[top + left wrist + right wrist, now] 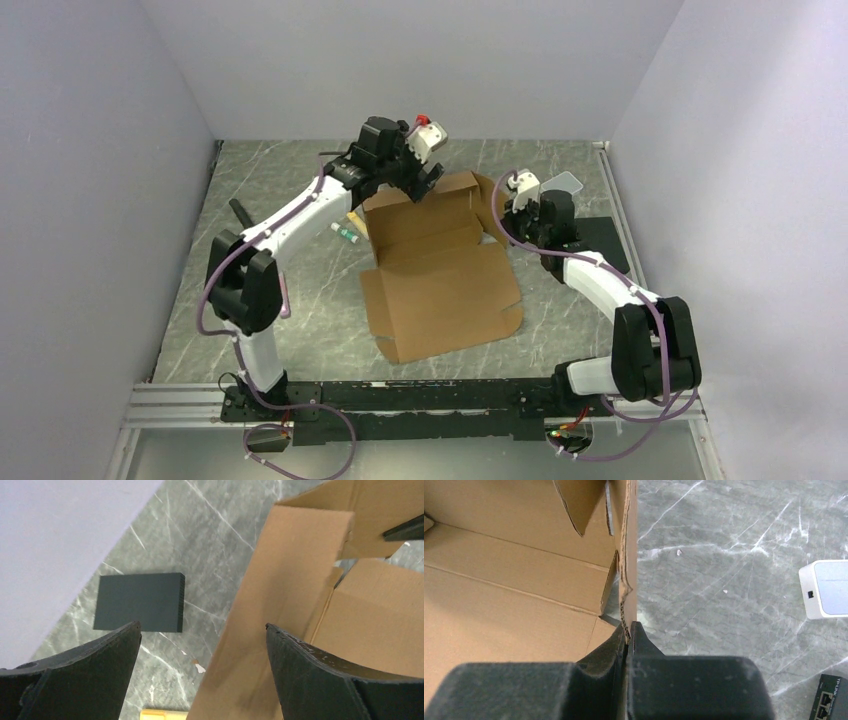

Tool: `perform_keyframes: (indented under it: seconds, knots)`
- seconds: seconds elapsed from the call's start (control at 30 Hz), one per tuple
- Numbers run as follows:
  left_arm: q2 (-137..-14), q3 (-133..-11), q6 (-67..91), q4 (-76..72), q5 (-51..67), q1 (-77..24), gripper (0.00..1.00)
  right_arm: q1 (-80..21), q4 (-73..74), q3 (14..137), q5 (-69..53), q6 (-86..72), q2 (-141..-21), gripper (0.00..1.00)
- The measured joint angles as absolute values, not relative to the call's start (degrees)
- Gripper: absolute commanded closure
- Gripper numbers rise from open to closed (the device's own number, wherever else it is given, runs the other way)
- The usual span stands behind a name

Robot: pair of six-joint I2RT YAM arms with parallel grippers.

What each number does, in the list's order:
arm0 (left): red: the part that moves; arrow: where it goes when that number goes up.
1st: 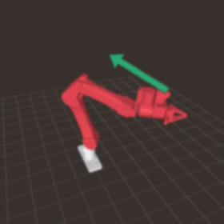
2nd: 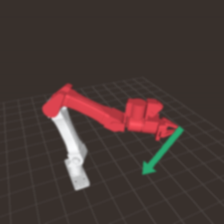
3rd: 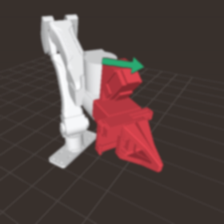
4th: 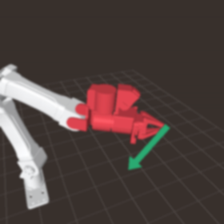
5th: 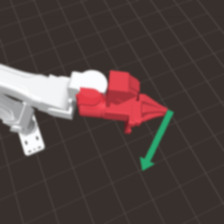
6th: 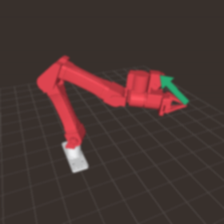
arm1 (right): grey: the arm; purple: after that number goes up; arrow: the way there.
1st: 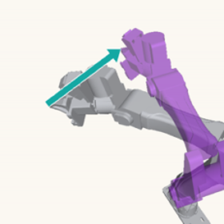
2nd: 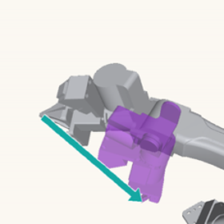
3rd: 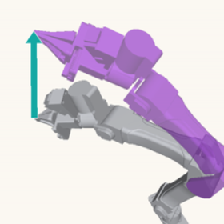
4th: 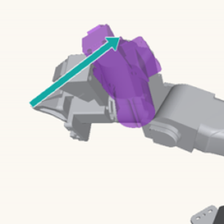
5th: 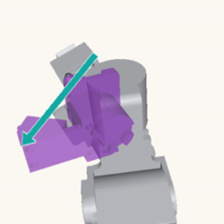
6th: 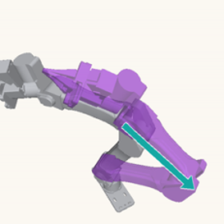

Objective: Fold the paper box

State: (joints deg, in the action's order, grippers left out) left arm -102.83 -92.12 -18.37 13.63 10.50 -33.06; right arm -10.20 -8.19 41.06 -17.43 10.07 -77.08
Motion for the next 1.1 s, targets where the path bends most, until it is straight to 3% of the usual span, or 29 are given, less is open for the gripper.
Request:
perform_keyframes:
  seconds: [0.2, 0.77, 0.9, 1.1]
  knots:
    - [-108.5, -96.8, -18.2, 17.1, 14.8, -30.7, 0.03, -11.0, -8.7, 40.5, -15.9, 10.1, -77.1, 1.0]
    - [-108.2, -93.7, -14.9, 13.8, 18.1, -29.5, 0.06, -14.3, -6.9, 41.0, -15.9, 9.0, -77.2, 1.0]
    - [-108.0, -93.4, -13.7, 13.8, 19.1, -28.9, 0.07, -15.3, -6.1, 41.0, -16.9, 9.7, -76.8, 0.92]
    - [-107.7, -92.9, -12.6, 13.8, 20.2, -28.7, 0.08, -16.4, -4.8, 41.3, -19.0, 10.7, -76.6, 0.7]
